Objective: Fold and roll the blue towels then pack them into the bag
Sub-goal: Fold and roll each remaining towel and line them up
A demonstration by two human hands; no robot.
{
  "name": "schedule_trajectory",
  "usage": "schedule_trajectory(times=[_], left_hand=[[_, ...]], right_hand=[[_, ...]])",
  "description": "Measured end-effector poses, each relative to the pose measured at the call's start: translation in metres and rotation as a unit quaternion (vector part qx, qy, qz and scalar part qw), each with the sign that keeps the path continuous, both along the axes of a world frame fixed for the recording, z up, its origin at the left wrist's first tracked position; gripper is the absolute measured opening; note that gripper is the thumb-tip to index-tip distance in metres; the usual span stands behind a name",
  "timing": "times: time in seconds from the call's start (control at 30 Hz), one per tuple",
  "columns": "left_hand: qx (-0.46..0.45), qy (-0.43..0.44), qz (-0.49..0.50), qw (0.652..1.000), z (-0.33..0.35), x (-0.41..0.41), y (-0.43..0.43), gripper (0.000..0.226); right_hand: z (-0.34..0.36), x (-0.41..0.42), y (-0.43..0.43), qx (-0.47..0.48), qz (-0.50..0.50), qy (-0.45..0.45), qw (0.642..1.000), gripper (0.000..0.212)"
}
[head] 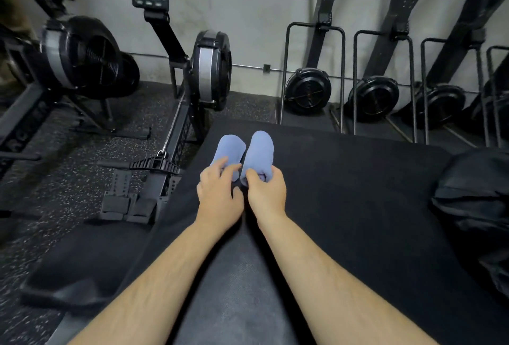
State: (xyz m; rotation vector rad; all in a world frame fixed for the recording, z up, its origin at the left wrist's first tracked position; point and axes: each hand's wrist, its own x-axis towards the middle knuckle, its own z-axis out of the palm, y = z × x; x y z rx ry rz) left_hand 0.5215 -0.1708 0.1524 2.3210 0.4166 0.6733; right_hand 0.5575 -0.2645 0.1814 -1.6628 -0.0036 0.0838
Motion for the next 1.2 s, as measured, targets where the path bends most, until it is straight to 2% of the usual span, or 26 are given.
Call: schedule_trajectory(times=[0.07,0.13,0.23,0.3,0.37,0.5,0.9,1.03,1.1,1.13,1.2], left_hand=[[-0.037,-0.025,0.085,0.995,0.000,0.019,0.010,0.058],[-0.073,-0.011,0.111,0.991,-0.005,0.034,0.014,0.063],[-0.069,0.012,0.093,0.993,-0.020,0.043,0.022,0.060],[-0.081,-0.012,0.066,0.994,-0.025,0.046,0.031,0.055],[-0.098,-0.034,0.047,0.993,-0.026,0.050,0.039,0.053],[-0.117,-0.050,0.032,0.991,-0.027,0.052,0.041,0.052],[-0.112,-0.023,0.046,0.992,-0.026,0.049,0.039,0.057],[-0.103,-0.041,0.065,0.992,-0.022,0.041,0.034,0.055],[-0.134,-0.052,0.077,0.987,-0.019,0.034,0.032,0.052],[-0.150,-0.060,0.080,0.984,-0.017,0.029,0.030,0.049],[-0.157,-0.076,0.087,0.981,-0.015,0.016,0.024,0.035]], right_hand=[[-0.007,0.020,0.012,-0.027,-0.008,-0.009,1.000,0.014],[-0.019,0.033,0.019,-0.063,-0.002,-0.011,0.998,0.018],[-0.040,0.042,0.025,-0.127,-0.009,-0.053,0.990,0.027],[-0.047,0.047,0.024,-0.271,-0.031,-0.090,0.958,0.036],[-0.044,0.053,0.022,-0.331,-0.035,-0.099,0.938,0.042],[-0.037,0.060,0.022,-0.312,0.022,-0.078,0.947,0.044],[-0.037,0.052,0.019,-0.306,0.019,-0.081,0.949,0.058],[-0.035,0.043,0.018,-0.294,0.007,-0.082,0.952,0.082],[-0.036,0.036,0.014,-0.271,-0.020,-0.089,0.958,0.090],[-0.036,0.031,0.012,-0.260,-0.044,-0.105,0.959,0.085],[-0.033,0.019,0.010,-0.262,-0.088,-0.163,0.947,0.061]])
